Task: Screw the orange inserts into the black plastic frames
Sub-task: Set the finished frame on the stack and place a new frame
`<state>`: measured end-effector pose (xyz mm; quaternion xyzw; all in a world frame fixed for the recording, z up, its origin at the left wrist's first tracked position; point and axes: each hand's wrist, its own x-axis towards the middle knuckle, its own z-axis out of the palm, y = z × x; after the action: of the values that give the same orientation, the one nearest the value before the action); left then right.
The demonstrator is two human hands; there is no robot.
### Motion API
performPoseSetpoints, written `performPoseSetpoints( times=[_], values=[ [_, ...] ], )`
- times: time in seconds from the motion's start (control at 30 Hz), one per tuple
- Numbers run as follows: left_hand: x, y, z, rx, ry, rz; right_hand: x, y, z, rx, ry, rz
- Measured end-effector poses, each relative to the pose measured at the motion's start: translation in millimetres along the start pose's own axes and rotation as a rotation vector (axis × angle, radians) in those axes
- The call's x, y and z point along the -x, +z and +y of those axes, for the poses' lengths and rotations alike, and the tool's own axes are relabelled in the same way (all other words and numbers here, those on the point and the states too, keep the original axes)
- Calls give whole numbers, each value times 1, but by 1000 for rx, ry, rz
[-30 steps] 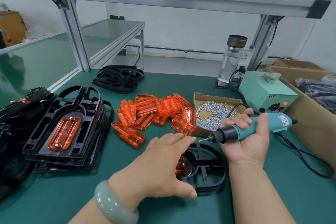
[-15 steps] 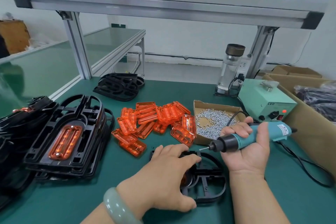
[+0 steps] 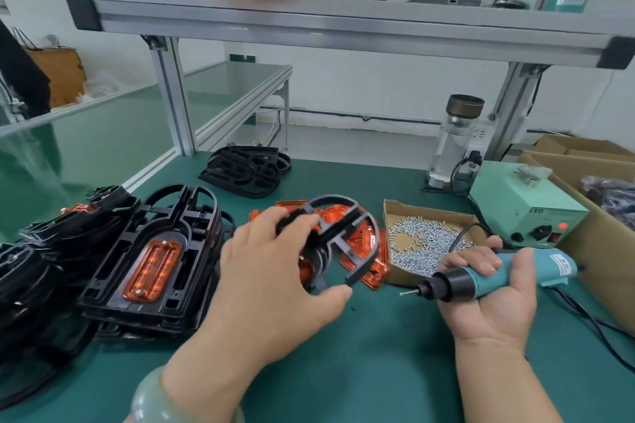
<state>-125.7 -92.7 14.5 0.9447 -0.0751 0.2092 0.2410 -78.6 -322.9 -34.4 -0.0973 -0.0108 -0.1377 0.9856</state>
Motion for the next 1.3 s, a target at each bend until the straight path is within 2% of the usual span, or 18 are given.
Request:
performPoseSetpoints(
  times=[0.13, 0.27, 0.4, 0.57, 0.8, 1.3],
  values=[
    [-10, -25, -17, -115, -152, 139, 2, 1, 2, 20, -1, -30],
    [-22, -41, -43, -258, -358, 209, 2, -1, 5, 51, 9, -53],
    [-23, -43, -64, -310, -507, 234, 2, -1, 7, 73, 18, -61],
    [-24, -38, -80, -299, -608, 233, 1, 0, 9, 66, 27, -48],
    [-31, -36, -94, -293, -661, 252, 1, -1, 9, 62, 37, -48],
    [-18, -20, -99, -314, -559, 319, 3, 1, 11, 98, 34, -36]
  ],
)
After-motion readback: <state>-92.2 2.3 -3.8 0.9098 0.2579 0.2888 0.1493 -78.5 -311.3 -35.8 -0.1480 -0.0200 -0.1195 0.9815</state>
